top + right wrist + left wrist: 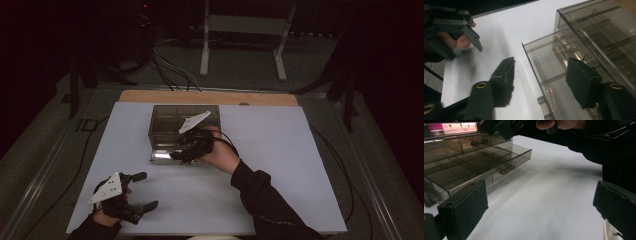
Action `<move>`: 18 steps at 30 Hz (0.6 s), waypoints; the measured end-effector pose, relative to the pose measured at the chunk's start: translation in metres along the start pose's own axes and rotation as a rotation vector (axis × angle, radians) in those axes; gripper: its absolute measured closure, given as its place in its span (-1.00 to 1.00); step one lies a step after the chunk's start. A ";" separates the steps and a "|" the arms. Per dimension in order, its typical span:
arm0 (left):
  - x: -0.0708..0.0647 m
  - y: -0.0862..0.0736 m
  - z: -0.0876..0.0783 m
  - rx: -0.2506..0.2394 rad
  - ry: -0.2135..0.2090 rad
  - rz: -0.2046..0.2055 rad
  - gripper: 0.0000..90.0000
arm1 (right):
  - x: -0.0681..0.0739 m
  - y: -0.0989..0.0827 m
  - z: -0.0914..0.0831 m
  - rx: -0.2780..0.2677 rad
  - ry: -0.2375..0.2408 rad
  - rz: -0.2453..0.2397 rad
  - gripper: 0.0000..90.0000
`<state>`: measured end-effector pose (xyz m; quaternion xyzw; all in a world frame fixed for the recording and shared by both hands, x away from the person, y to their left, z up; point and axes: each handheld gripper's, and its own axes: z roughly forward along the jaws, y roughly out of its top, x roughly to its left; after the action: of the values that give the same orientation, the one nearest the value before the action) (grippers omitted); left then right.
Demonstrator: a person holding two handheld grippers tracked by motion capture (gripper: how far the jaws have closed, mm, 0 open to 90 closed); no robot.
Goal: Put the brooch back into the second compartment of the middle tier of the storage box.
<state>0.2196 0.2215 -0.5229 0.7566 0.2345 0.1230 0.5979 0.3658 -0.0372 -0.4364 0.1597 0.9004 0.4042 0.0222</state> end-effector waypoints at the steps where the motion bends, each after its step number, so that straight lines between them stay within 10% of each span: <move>1: 0.000 0.001 0.000 0.000 -0.002 0.003 -0.99 | 0.003 0.002 -0.003 -0.008 0.002 -0.004 -0.26; 18: 0.000 0.000 0.000 -0.002 -0.006 0.002 -0.99 | 0.007 -0.006 -0.026 -0.080 -0.010 -0.002 -0.96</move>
<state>0.2196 0.2210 -0.5230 0.7565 0.2317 0.1217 0.5993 0.3528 -0.0576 -0.4223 0.1596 0.8835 0.4392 0.0335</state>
